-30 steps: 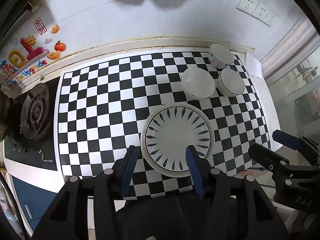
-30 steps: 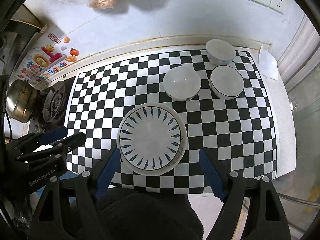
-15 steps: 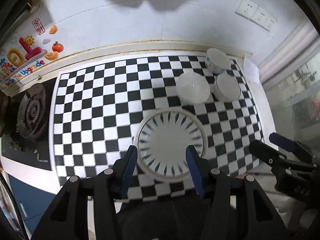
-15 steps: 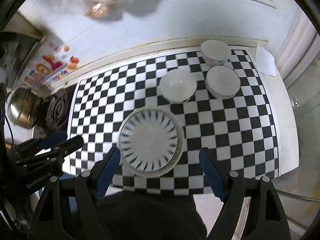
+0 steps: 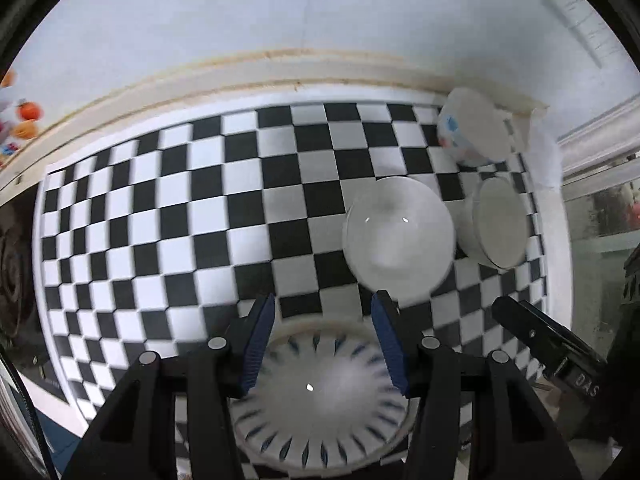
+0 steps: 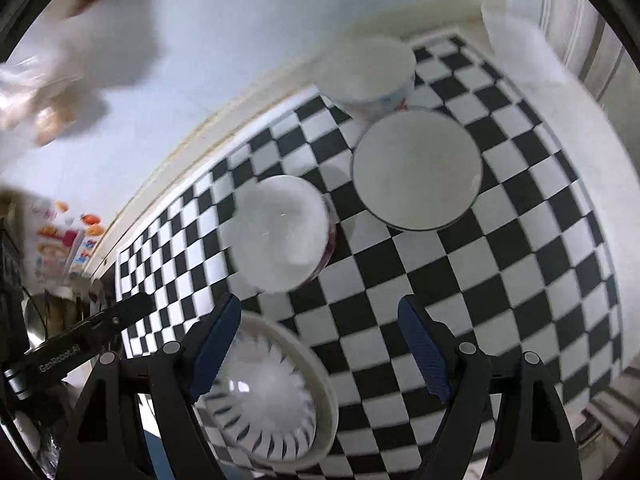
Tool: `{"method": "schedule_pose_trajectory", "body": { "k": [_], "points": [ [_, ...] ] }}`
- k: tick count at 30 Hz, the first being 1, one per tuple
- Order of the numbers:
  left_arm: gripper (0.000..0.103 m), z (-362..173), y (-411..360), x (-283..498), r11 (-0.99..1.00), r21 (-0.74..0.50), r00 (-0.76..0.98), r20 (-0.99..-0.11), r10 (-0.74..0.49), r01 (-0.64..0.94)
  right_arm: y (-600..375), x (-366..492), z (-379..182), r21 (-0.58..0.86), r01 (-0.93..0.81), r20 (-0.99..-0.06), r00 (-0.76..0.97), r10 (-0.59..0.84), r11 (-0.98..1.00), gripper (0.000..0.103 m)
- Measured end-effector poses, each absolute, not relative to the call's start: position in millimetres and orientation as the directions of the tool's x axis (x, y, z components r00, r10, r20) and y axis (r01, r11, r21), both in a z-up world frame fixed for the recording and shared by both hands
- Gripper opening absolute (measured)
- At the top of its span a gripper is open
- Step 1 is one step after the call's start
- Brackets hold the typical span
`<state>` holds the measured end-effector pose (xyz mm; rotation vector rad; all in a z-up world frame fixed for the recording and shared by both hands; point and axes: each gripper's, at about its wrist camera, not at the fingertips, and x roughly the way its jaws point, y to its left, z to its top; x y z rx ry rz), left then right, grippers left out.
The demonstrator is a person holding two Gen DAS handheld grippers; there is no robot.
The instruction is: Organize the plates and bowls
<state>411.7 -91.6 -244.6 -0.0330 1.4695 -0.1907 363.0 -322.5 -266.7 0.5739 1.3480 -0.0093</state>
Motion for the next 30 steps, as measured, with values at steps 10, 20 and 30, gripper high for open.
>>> {"method": "schedule_pose_trajectory", "body": {
  "k": [10,20,30],
  "points": [
    [0.022,-323,-135,464,0.971,-0.166,-0.050,-0.986,-0.160,0.173,-321,418,-356,0.427,0.373,-0.903,0.132,0.408,0.824,0.035],
    [0.021,-303,-153,450,0.963,-0.134,0.008,-0.990,-0.139,0.235,-316,427,-366,0.399,0.346,-0.916,0.104,0.388,0.849,0.013],
    [0.021,-235,-182,400,0.933,-0.199,0.047,-0.974,-0.223,0.301,-353,372,-295,0.411,0.301,-0.911,0.178,0.372,0.861,0.013]
  ]
}}
